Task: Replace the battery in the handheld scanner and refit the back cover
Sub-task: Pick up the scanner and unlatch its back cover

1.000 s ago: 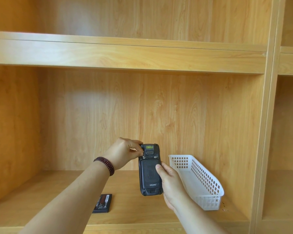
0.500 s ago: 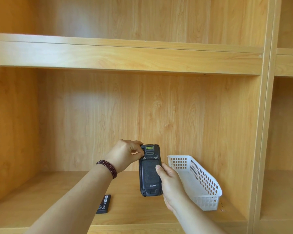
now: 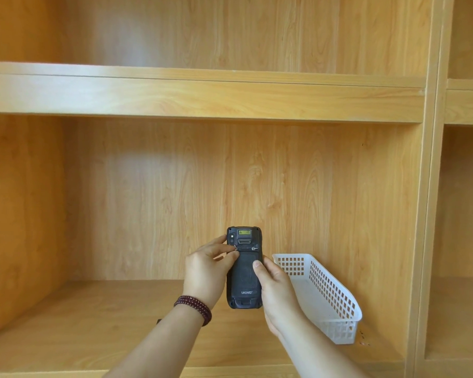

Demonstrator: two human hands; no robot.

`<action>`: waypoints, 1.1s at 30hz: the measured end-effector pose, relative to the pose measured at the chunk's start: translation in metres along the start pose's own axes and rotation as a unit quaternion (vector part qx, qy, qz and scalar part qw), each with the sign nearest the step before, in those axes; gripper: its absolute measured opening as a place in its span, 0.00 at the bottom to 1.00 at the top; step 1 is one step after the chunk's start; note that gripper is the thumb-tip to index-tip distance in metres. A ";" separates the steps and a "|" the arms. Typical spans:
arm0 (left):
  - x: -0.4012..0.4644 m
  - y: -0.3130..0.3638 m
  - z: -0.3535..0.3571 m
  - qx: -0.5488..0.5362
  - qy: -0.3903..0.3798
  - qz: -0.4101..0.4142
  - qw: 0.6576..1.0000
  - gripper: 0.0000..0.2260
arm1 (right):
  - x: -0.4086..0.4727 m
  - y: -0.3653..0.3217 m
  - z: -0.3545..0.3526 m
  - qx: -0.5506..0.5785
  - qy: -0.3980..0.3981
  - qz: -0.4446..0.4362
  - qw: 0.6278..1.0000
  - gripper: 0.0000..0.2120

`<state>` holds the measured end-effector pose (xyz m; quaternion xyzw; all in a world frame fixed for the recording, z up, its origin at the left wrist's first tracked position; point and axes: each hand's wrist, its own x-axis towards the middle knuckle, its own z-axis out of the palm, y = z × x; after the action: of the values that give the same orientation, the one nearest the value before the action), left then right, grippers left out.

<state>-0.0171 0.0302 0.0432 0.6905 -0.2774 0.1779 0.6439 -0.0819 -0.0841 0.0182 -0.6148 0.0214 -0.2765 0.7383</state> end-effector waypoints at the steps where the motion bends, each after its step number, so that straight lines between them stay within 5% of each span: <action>1: -0.001 0.001 0.002 -0.024 0.009 -0.014 1.000 0.09 | 0.000 0.000 0.001 0.001 -0.001 0.000 1.000 0.12; 28: 0.002 0.000 0.005 -0.094 0.009 -0.059 0.994 0.10 | 0.004 0.006 0.000 -0.017 -0.014 -0.013 1.000 0.12; 33: 0.014 -0.001 -0.004 -0.133 -0.007 -0.088 0.987 0.04 | 0.007 0.007 -0.001 -0.019 0.004 -0.013 1.000 0.12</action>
<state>-0.0054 0.0319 0.0517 0.6219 -0.2417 0.0771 0.7409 -0.0735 -0.0870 0.0137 -0.6279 0.0224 -0.2880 0.7227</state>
